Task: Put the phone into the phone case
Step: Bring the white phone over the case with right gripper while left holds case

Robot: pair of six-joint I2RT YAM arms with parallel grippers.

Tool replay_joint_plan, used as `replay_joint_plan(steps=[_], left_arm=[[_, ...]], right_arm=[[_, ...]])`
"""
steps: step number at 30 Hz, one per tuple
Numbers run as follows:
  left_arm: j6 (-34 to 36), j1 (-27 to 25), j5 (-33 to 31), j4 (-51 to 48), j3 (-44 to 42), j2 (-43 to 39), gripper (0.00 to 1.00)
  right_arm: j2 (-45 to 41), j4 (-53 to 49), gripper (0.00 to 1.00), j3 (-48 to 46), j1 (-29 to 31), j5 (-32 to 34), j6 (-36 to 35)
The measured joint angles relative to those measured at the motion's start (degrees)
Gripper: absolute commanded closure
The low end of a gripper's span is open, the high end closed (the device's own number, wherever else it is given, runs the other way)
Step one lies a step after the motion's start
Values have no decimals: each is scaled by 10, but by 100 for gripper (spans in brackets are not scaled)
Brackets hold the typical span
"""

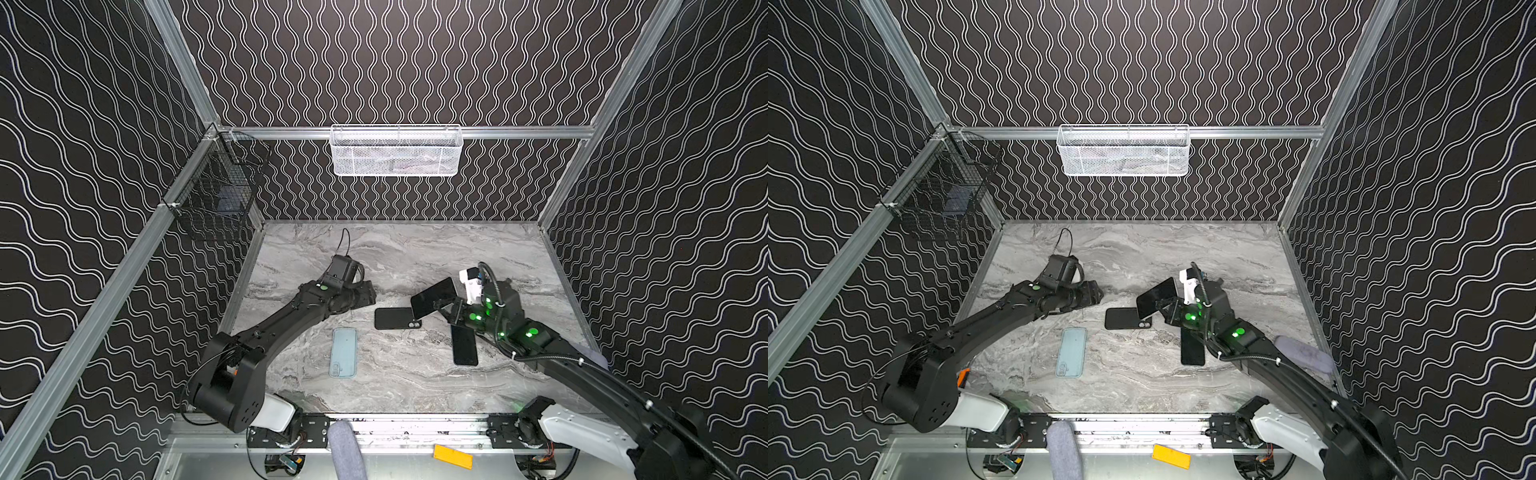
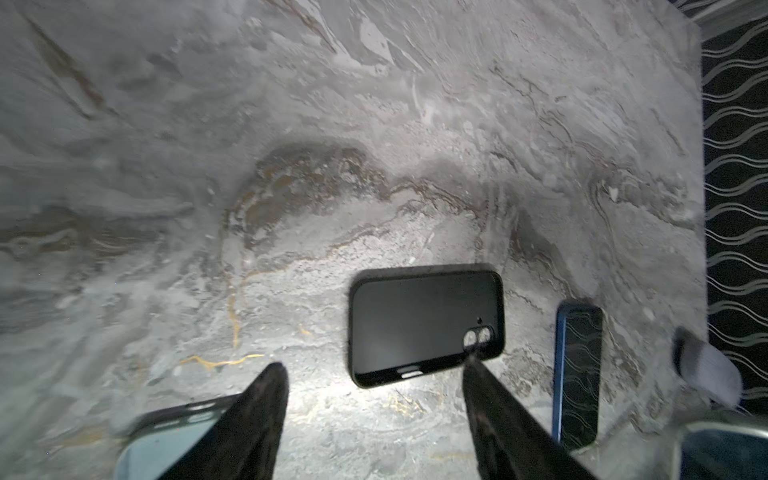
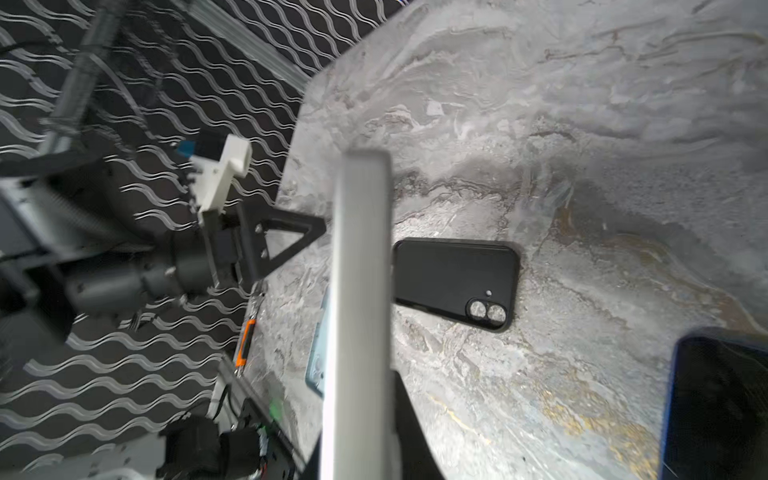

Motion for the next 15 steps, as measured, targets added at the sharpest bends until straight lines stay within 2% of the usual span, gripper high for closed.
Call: replay_joint_plan(steps=[7, 15], left_arm=[[-41, 6, 48, 74, -67, 0, 29], [-54, 6, 56, 104, -88, -2, 28]], right_arm=[[94, 45, 100, 15, 52, 61, 32], [187, 96, 100, 26, 85, 106, 61]])
